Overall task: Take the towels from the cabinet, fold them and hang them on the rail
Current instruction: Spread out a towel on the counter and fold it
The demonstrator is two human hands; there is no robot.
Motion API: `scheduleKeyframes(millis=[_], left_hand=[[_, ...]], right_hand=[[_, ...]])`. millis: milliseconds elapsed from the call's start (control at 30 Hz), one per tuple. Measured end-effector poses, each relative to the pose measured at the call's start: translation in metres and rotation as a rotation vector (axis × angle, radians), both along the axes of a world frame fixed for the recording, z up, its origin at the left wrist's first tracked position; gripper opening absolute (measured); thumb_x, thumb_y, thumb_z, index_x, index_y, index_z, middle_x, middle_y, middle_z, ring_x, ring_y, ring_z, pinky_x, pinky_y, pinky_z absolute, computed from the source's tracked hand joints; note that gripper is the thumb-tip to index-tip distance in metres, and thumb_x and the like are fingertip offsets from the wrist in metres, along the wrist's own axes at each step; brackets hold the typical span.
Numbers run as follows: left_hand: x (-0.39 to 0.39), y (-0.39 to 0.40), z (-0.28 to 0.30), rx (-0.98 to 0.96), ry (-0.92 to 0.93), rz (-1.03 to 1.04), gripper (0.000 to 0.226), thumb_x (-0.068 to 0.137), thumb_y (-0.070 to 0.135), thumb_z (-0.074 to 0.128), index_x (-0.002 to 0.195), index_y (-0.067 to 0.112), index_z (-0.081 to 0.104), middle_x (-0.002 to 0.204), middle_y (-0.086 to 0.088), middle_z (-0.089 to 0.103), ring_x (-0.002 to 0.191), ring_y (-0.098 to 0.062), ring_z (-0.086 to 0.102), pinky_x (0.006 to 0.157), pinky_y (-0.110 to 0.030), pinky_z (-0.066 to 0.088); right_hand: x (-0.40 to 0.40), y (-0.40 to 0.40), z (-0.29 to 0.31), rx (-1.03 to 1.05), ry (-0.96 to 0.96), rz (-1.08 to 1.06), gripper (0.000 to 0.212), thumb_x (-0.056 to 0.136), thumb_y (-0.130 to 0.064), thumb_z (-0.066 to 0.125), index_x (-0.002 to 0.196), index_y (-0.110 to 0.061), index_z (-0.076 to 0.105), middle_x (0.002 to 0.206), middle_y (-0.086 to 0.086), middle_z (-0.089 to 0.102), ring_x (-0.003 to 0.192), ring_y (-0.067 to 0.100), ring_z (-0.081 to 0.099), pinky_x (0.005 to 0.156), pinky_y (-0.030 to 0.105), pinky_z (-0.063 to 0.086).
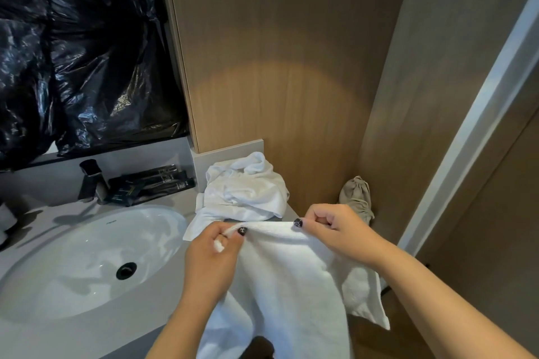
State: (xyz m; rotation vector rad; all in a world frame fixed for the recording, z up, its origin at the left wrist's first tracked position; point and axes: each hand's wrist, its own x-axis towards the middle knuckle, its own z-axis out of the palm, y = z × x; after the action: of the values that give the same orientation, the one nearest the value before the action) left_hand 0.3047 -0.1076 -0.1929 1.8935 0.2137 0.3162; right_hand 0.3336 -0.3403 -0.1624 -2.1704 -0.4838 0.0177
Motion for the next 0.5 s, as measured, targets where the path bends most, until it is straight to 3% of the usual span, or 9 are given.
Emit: scheduleKeyframes(millis=[100,167,233,267,367,500], left_hand=[[-0.002,0.000,0.006,0.051,-0.005,-0.193,0.024,0.086,0.013,0.071,0.091,0.036,0.067,0.071,0.024,0.063,0.072,0.000,0.058,0.062,-0.012,0.039],[-0.006,-0.008,0.010,0.089,0.004,-0.403,0.032,0.086,0.016,0.073,0.105,0.041,0.064,0.061,0.032,0.056,0.065,0.008,0.054,0.063,-0.009,0.038],[-0.009,-0.018,0.010,0.110,-0.006,-0.487,0.017,0.088,0.020,0.072,0.098,0.033,0.066,0.054,0.028,0.052,0.056,0.006,0.049,0.058,-0.012,0.035],[-0.008,-0.021,0.010,0.099,-0.013,-0.470,0.008,0.087,0.023,0.072,0.088,0.028,0.066,0.053,0.023,0.051,0.053,0.002,0.046,0.056,-0.015,0.034],[-0.003,-0.024,0.005,0.077,-0.033,-0.346,0.019,0.085,0.030,0.073,0.072,0.024,0.060,0.054,0.016,0.049,0.053,-0.003,0.042,0.052,-0.016,0.034],[0.003,-0.020,0.002,0.050,-0.044,-0.133,0.017,0.087,0.027,0.070,0.075,0.021,0.060,0.068,0.011,0.058,0.062,-0.004,0.049,0.052,-0.014,0.035]], right_hand=[[-0.003,0.005,-0.002,-0.020,-0.025,0.011,0.033,0.095,-0.034,0.062,0.069,-0.013,0.057,0.057,-0.015,0.043,0.056,0.004,0.035,0.055,0.022,0.030],[-0.005,0.012,-0.002,-0.021,-0.037,0.056,0.033,0.095,-0.034,0.062,0.069,-0.014,0.056,0.054,-0.013,0.039,0.054,0.006,0.031,0.053,0.022,0.027],[-0.008,0.017,0.000,-0.051,-0.044,0.116,0.033,0.092,-0.044,0.059,0.072,-0.017,0.060,0.056,-0.002,0.045,0.054,0.009,0.034,0.054,0.028,0.029],[-0.010,0.019,0.001,-0.065,-0.048,0.135,0.033,0.090,-0.049,0.057,0.074,-0.020,0.061,0.059,0.003,0.050,0.055,0.012,0.037,0.054,0.032,0.031],[-0.010,0.013,0.001,-0.080,-0.047,0.135,0.034,0.088,-0.053,0.055,0.077,-0.022,0.063,0.068,0.008,0.057,0.059,0.011,0.041,0.057,0.033,0.034],[-0.006,-0.008,-0.003,-0.073,-0.014,0.083,0.027,0.093,-0.039,0.063,0.081,-0.015,0.063,0.074,0.003,0.058,0.067,0.007,0.047,0.062,0.028,0.037]])
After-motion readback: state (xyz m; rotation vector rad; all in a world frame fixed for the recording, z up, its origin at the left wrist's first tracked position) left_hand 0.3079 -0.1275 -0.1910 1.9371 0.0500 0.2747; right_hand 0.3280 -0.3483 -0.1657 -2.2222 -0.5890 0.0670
